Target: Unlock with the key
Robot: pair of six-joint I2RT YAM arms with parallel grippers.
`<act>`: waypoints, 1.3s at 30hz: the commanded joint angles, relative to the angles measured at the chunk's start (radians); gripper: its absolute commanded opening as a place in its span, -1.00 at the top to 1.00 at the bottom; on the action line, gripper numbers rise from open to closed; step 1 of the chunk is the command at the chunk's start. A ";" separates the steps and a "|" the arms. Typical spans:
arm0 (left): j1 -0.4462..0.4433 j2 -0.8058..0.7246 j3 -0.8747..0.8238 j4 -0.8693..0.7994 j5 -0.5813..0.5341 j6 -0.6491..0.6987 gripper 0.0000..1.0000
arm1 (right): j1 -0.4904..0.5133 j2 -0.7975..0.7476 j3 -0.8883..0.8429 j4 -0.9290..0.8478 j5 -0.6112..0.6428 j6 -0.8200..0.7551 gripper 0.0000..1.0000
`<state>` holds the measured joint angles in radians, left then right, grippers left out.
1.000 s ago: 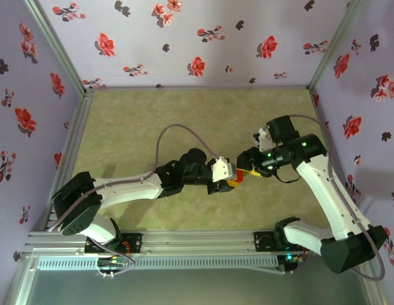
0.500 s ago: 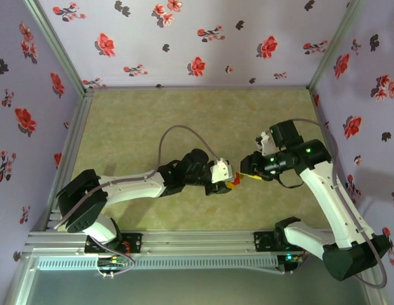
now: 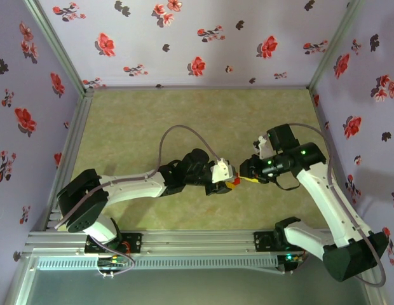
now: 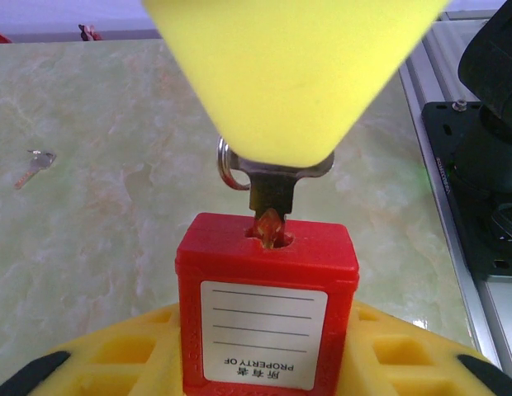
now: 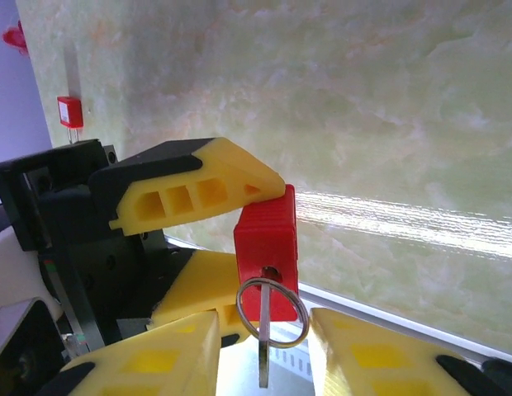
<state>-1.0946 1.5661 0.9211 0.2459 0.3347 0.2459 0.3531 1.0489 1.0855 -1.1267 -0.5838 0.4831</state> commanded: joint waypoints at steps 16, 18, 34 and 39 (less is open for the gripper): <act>0.001 -0.028 0.056 -0.007 0.024 0.041 1.00 | -0.004 -0.012 -0.058 0.032 -0.004 -0.008 1.00; 0.001 -0.040 0.058 0.014 0.020 0.028 1.00 | -0.002 -0.023 -0.070 0.057 -0.016 -0.006 1.00; -0.192 -0.006 0.153 0.181 -0.431 0.351 1.00 | 0.031 -0.032 -0.181 0.214 -0.038 0.119 1.00; -0.172 -0.017 0.182 0.183 -0.349 0.300 1.00 | 0.035 -0.039 -0.223 0.307 -0.070 0.160 1.00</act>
<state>-1.2377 1.5944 0.9791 0.1337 -0.0975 0.5068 0.3687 0.9886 0.8886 -0.9607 -0.5758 0.5591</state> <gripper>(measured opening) 0.388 0.059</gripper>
